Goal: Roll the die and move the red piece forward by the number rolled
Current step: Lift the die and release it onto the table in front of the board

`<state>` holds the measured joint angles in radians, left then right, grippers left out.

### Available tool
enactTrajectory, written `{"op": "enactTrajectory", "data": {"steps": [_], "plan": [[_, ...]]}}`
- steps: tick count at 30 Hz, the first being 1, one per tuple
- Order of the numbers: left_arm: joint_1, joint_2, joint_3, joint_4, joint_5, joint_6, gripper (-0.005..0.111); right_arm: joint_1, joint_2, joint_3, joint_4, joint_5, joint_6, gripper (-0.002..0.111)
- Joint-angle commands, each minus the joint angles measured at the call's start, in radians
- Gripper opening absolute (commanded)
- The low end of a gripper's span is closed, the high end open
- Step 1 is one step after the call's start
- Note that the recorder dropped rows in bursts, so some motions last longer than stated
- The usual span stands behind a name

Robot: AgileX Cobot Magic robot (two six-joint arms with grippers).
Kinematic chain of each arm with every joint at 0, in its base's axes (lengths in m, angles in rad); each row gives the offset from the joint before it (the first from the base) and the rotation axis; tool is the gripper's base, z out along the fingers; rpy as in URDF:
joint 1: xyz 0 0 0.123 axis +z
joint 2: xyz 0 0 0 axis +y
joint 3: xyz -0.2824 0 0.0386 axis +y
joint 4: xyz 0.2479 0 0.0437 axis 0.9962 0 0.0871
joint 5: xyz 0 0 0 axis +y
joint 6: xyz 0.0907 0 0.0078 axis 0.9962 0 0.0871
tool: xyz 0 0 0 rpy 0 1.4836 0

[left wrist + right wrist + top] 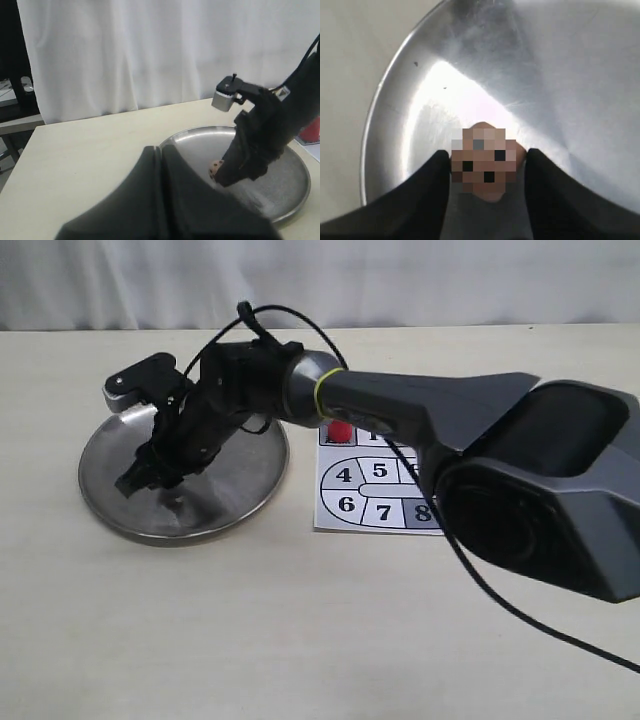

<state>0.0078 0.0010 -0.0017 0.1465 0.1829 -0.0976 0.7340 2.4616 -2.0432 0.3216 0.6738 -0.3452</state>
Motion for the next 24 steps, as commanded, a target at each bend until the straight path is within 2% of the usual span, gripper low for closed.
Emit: {"op": "enactTrajectory", "data": {"steps": [1,7,11,14,20,24], "plan": [[-0.008,-0.001,0.002,-0.002,-0.01,-0.001,0.0,-0.024,-0.148,-0.008,-0.126,0.094,0.099,0.005],[-0.008,-0.001,0.002,-0.002,-0.01,-0.001,0.0,-0.097,-0.314,0.018,-0.206,0.257,0.156,0.005],[-0.008,-0.001,0.002,-0.002,-0.01,-0.001,0.0,-0.178,-0.39,0.118,-0.204,0.27,0.177,0.005],[-0.008,-0.001,0.002,-0.002,-0.01,-0.001,0.0,-0.239,-0.424,0.248,-0.204,0.218,0.186,0.005],[-0.008,-0.001,0.002,-0.002,-0.01,-0.001,0.0,-0.317,-0.434,0.54,-0.204,-0.004,0.208,0.005],[-0.008,-0.001,0.002,-0.002,-0.01,-0.001,0.0,-0.33,-0.434,0.612,-0.208,-0.074,0.216,0.005]]}}
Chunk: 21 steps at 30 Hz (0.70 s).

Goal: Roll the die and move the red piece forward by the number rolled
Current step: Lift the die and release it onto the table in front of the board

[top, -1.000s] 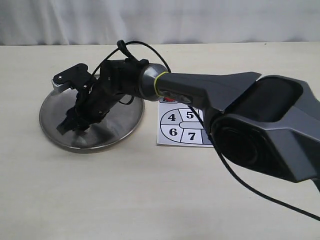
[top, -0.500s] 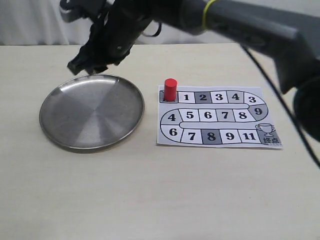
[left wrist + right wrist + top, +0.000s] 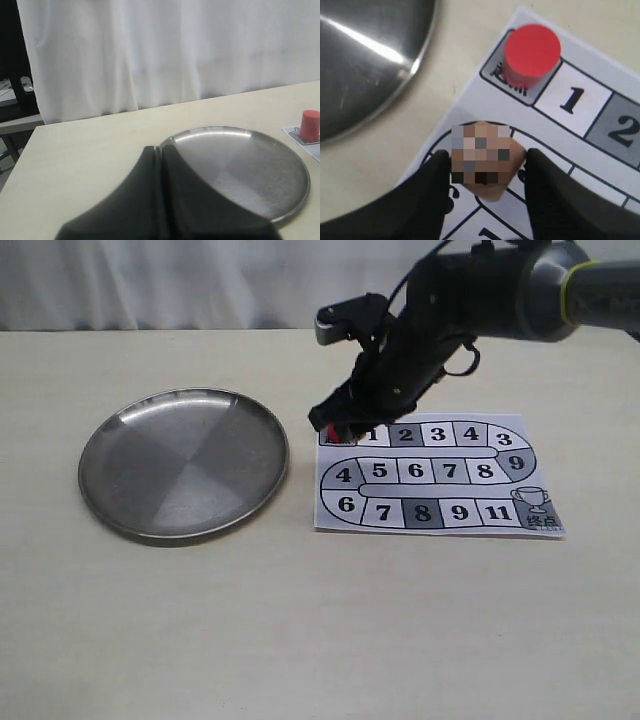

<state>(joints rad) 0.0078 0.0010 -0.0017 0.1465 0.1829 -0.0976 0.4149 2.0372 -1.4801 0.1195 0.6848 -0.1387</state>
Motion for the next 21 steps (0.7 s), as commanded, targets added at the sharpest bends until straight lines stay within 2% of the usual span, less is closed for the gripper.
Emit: {"op": "enactTrajectory", "data": {"steps": [1,10,17,21], "plan": [[-0.008,-0.001,0.002,-0.002,-0.01,-0.001,0.0,-0.011,-0.009,0.051,-0.006,-0.085,0.01,0.005],[-0.008,-0.001,0.002,-0.002,-0.01,-0.001,0.0,-0.009,-0.009,0.05,-0.006,-0.087,0.01,0.008],[-0.008,-0.001,0.002,-0.002,-0.01,-0.001,0.0,-0.009,-0.009,0.05,-0.038,-0.116,0.01,0.045],[-0.008,-0.001,0.002,-0.002,-0.01,-0.001,0.0,-0.009,-0.009,0.05,-0.038,-0.148,0.01,0.062]]}}
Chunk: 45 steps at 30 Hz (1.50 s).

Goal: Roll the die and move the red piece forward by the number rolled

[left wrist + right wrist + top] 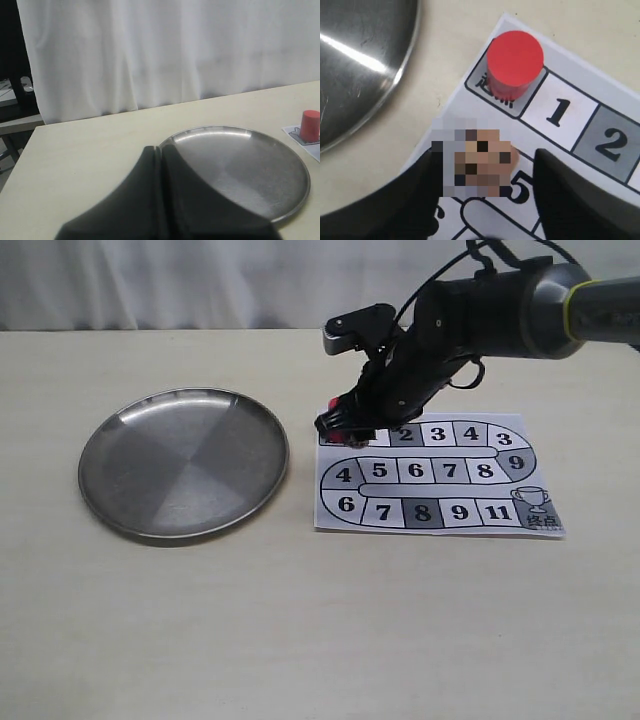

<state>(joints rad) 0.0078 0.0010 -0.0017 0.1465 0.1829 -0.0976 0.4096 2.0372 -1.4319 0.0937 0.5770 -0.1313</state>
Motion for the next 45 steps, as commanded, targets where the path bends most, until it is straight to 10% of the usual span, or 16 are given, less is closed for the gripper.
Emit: {"op": "enactTrajectory", "data": {"steps": [1,21,27,45], "plan": [[-0.008,-0.001,0.002,-0.002,-0.01,-0.001,0.0,-0.003,-0.009,0.002,-0.012,-0.049,0.002,0.066],[-0.008,-0.001,0.002,-0.002,-0.01,-0.001,0.0,-0.003,-0.009,0.002,-0.012,-0.056,0.002,0.079],[-0.008,-0.001,0.002,-0.002,-0.01,-0.001,0.0,-0.001,-0.087,0.002,0.022,0.073,-0.012,0.005],[-0.008,-0.001,0.002,-0.002,-0.01,-0.001,0.0,0.277,-0.283,0.413,0.026,-0.043,-0.091,0.005]]}}
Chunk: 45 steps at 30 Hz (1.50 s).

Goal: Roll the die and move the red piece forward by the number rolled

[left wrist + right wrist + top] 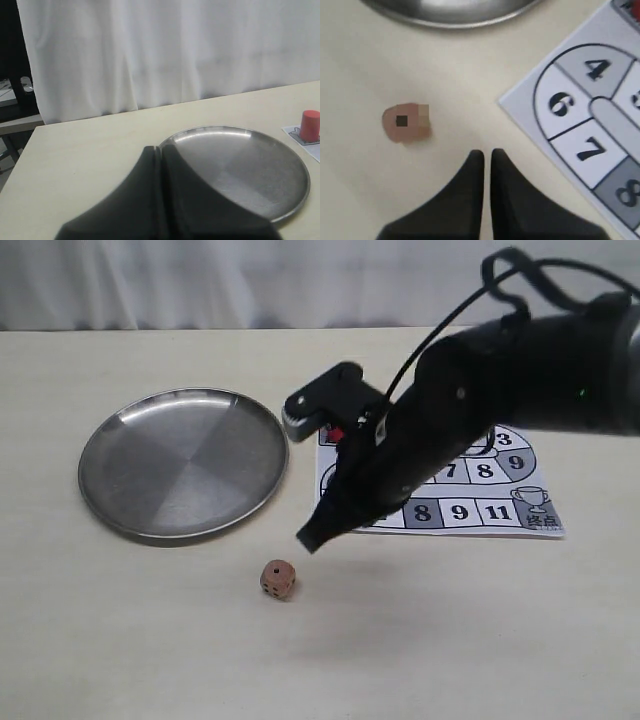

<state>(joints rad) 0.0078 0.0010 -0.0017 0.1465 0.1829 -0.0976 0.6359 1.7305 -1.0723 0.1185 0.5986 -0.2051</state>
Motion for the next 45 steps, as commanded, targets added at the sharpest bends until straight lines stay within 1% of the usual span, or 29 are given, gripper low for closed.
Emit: {"op": "enactTrajectory", "data": {"steps": [1,4,11,31,35,41,45], "plan": [[-0.008,-0.001,0.002,-0.002,-0.01,-0.001,0.0,0.065,0.037,0.068,0.002,-0.086,-0.017,0.005],[-0.008,-0.001,0.002,-0.002,-0.01,-0.001,0.0,0.098,0.08,0.091,0.002,-0.151,-0.026,0.005],[-0.008,-0.001,0.002,-0.002,-0.01,-0.001,0.0,0.146,0.159,0.091,0.0,-0.156,-0.052,0.005],[-0.008,-0.001,0.002,-0.002,-0.01,-0.001,0.0,0.146,0.176,0.091,0.0,-0.167,-0.07,0.005],[-0.008,-0.001,0.002,-0.002,-0.01,-0.001,0.0,0.146,0.174,0.086,0.0,-0.137,-0.07,0.005],[-0.008,-0.001,0.002,-0.002,-0.01,-0.001,0.0,0.144,0.138,0.017,-0.019,-0.026,-0.061,0.005],[-0.008,-0.001,0.002,-0.002,-0.01,-0.001,0.0,0.144,0.089,-0.043,-0.11,-0.011,0.038,0.005]]}}
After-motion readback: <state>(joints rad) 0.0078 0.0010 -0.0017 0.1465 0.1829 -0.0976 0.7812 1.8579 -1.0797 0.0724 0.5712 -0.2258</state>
